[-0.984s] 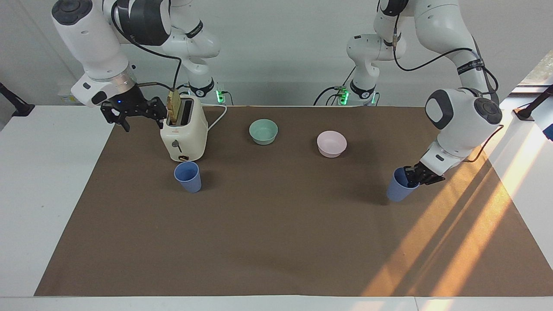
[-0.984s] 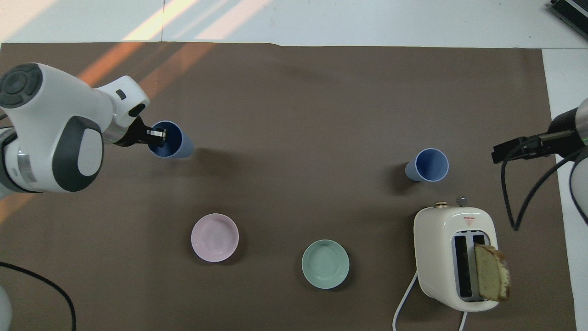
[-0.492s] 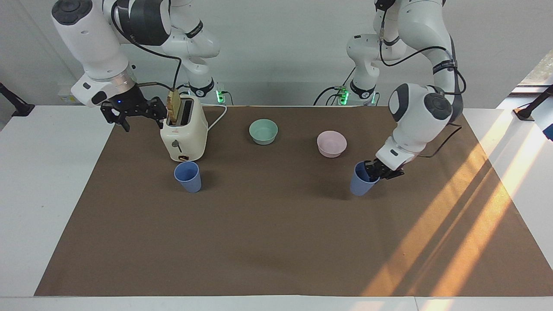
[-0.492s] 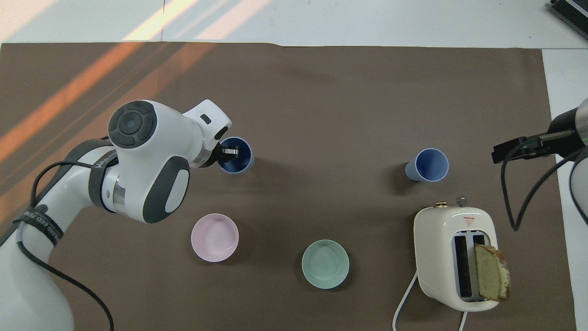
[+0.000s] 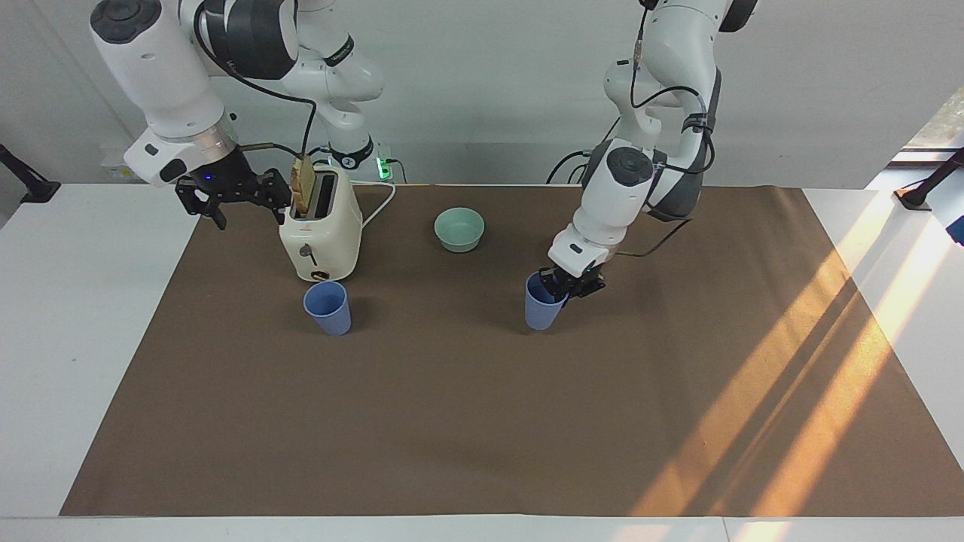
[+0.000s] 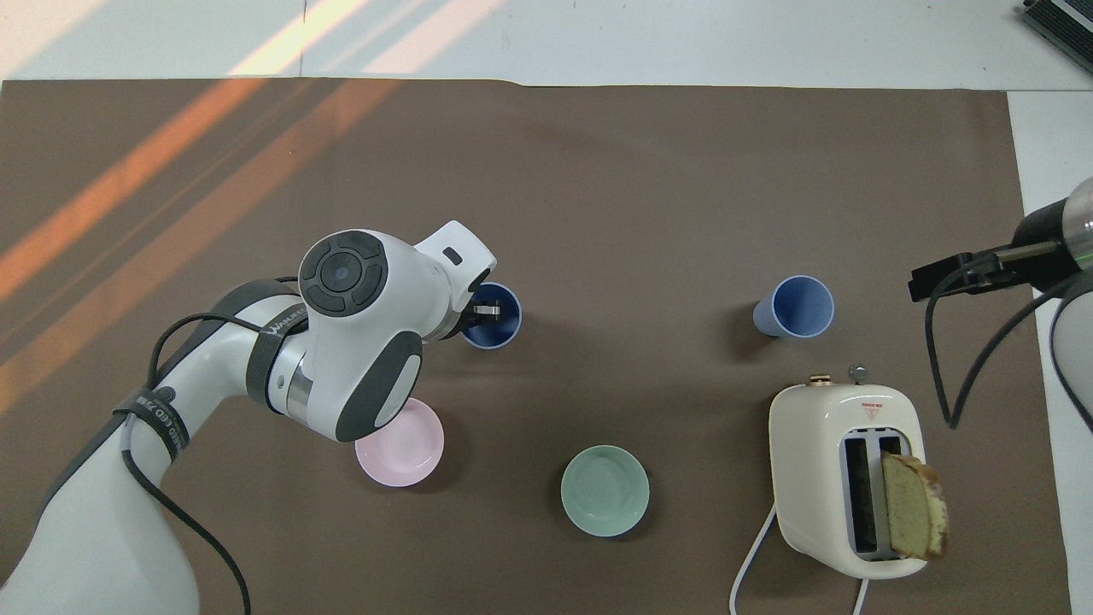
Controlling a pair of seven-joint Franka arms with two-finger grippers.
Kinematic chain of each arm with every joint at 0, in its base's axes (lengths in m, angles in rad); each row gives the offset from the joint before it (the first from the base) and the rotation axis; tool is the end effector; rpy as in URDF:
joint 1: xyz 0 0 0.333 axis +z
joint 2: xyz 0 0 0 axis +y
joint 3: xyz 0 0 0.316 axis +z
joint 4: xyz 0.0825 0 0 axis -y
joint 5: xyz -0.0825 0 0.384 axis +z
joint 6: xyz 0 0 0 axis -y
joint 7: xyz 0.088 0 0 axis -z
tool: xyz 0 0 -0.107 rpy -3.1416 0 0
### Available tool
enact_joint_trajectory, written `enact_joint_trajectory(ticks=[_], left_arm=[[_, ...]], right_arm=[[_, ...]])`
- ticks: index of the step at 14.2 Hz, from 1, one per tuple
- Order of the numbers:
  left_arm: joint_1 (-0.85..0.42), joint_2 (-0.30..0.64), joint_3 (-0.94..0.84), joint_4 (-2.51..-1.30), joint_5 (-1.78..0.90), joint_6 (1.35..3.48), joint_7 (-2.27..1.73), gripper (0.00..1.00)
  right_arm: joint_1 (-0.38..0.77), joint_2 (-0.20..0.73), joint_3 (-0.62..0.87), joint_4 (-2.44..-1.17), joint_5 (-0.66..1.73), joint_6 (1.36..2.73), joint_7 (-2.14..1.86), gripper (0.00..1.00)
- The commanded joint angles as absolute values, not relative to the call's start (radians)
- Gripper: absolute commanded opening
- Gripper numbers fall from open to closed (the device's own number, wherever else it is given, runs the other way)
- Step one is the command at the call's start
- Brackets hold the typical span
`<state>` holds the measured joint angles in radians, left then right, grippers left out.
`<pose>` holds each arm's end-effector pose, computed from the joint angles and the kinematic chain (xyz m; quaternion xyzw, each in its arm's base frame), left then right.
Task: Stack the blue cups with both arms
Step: 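Carry the blue cup with the left gripper to the table center, release, then retract the left gripper while the right gripper grasps the other blue cup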
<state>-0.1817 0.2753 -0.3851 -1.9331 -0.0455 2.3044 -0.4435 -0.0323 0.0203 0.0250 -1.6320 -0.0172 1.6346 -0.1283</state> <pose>0.5289 -0.3240 0.3662 0.9953 -0.0377 0.0170 0.0875 0.5644 -0.0060 0.5897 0.9981 0.0611 -0.0094 0.0077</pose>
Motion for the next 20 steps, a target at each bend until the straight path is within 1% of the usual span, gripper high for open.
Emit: enact_joint_trajectory(ticks=[1,2,3,5,7,8,11,13,15,17,18,20], left_arm=[[-0.187,0.287,-0.382,-1.931,-0.025,2.332,-0.46,0.56],[-0.186,0.294,-0.382,-1.922,-0.025,2.33,-0.451,0.9],[-0.186,0.295,-0.382,-1.919,-0.025,2.327,-0.449,1.0],[-0.173,0.282,-0.379,-1.904,-0.025,2.315,-0.436,1.0],[-0.152,0.265,-0.371,-1.898,-0.025,2.303,-0.408,1.0],[-0.153,0.238,-0.345,-1.898,-0.025,2.283,-0.402,1.0],[-0.163,0.137,-0.233,-1.901,-0.025,2.162,-0.249,1.0],[-0.164,0.065,-0.145,-1.899,-0.025,2.067,-0.133,1.0],[-0.166,0.022,-0.054,-1.893,-0.025,2.022,-0.013,1.0],[-0.166,0.017,0.017,-1.837,-0.025,1.978,0.084,1.0],[-0.166,0.029,0.052,-1.78,-0.025,1.914,0.138,1.0],[-0.166,0.041,0.095,-1.7,-0.025,1.836,0.173,1.0]], right_arm=[[-0.038,-0.014,0.028,-1.687,0.006,1.678,-0.121,1.0],[-0.043,-0.012,0.028,-1.693,0.006,1.683,-0.123,1.0],[-0.048,-0.011,0.028,-1.706,0.006,1.686,-0.124,1.0],[-0.048,-0.009,0.028,-1.739,0.006,1.712,-0.121,1.0],[-0.048,-0.002,0.028,-1.807,0.008,1.788,-0.118,1.0],[-0.043,0.008,0.028,-1.839,0.006,1.819,-0.115,1.0],[-0.035,0.075,0.029,-1.887,0.008,1.909,-0.112,1.0],[-0.035,0.107,0.031,-1.926,0.008,2.0,-0.115,1.0],[-0.016,0.159,0.032,-1.951,0.008,2.045,-0.112,1.0],[0.001,0.176,0.032,-1.973,0.008,2.109,-0.107,1.0],[0.009,0.189,0.031,-1.974,0.008,2.129,-0.098,1.0],[0.003,0.215,0.031,-1.974,0.008,2.137,-0.095,1.0]])
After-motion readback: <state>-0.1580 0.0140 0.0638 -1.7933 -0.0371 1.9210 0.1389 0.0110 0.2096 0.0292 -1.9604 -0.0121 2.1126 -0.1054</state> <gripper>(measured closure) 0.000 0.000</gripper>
